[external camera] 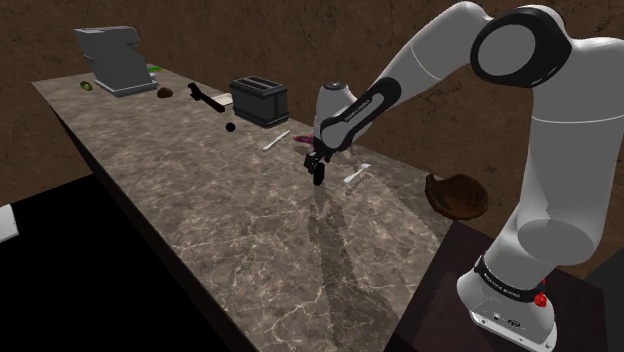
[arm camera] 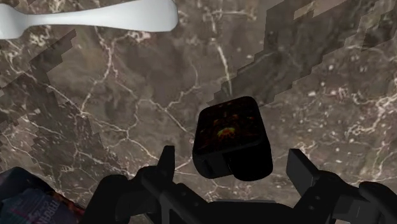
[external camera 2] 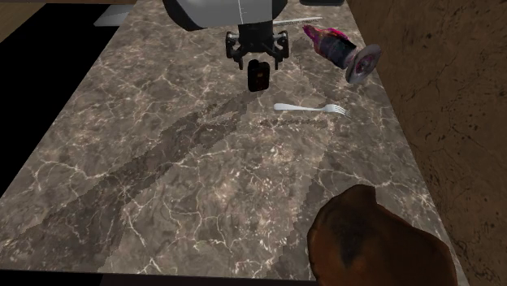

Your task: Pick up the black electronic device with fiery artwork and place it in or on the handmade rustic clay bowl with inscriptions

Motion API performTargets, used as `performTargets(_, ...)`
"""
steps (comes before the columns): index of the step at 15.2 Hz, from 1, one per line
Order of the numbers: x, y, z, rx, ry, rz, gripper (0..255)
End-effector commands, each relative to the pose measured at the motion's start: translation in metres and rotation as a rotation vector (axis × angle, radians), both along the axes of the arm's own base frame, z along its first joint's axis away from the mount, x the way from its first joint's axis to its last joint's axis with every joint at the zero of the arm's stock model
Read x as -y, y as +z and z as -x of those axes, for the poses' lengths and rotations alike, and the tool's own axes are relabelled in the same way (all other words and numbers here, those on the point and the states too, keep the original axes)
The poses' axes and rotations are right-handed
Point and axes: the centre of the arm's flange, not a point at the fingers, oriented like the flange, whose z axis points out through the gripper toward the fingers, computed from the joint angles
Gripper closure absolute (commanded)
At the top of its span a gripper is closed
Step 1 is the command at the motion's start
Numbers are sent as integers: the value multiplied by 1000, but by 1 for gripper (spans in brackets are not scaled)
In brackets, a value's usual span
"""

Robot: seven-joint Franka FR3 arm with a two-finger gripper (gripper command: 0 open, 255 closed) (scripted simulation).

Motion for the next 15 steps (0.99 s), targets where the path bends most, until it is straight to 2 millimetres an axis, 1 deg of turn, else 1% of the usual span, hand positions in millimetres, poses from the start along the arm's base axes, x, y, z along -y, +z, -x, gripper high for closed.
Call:
performTargets(1,0,-2,-1,0,0,0,0)
performTargets(7,0,-2,-1,0,0,0,0)
performTargets(8,0,-2,-1,0,0,0,255)
performTargets(15,0,-2,-1,0,0,0,255)
